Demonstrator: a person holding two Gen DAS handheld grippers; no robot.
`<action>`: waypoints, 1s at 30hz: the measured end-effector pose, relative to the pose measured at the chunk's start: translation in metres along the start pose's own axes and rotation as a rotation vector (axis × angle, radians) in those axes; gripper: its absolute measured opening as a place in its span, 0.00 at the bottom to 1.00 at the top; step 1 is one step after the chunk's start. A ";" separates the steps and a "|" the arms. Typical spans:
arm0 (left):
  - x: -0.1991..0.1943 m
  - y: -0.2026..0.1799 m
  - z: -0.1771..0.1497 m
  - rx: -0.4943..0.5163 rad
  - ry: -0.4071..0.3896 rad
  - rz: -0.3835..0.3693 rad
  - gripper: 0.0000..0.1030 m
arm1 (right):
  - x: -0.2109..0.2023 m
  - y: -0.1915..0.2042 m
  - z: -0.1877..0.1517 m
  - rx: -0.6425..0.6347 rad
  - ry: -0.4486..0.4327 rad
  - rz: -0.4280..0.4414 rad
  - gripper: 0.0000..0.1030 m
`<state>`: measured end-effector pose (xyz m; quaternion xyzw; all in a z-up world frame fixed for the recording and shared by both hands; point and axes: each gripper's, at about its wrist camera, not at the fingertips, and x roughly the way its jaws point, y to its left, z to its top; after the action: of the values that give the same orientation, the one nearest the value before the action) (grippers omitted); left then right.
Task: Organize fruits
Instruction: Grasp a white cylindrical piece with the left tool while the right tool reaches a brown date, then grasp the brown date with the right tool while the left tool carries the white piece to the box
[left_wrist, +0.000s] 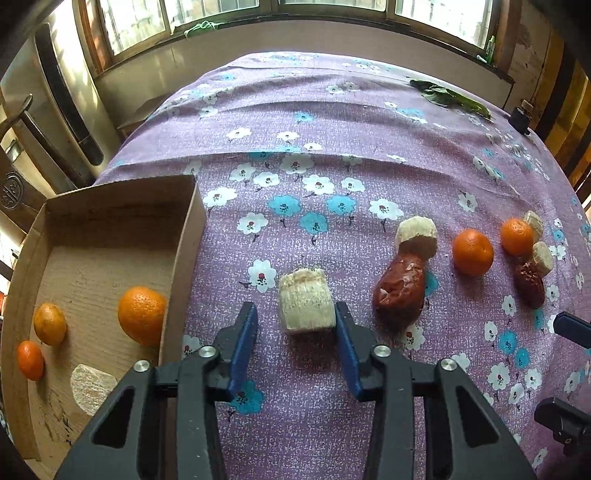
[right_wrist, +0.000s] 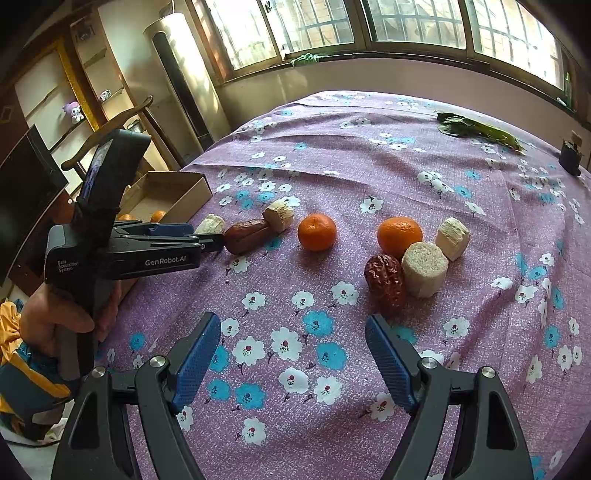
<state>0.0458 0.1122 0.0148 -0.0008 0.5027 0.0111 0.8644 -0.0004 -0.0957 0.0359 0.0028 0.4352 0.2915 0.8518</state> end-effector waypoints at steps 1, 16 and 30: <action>0.000 0.001 -0.001 -0.006 0.002 -0.027 0.30 | 0.000 0.001 0.000 -0.003 0.000 0.001 0.82; -0.063 0.022 -0.022 -0.069 -0.134 -0.097 0.27 | 0.039 0.038 0.030 -0.036 0.018 0.012 0.82; -0.085 0.063 -0.035 -0.111 -0.176 -0.065 0.27 | 0.104 0.059 0.063 -0.109 0.042 -0.049 0.50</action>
<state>-0.0283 0.1737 0.0722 -0.0642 0.4230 0.0108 0.9038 0.0640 0.0211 0.0132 -0.0606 0.4362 0.2938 0.8484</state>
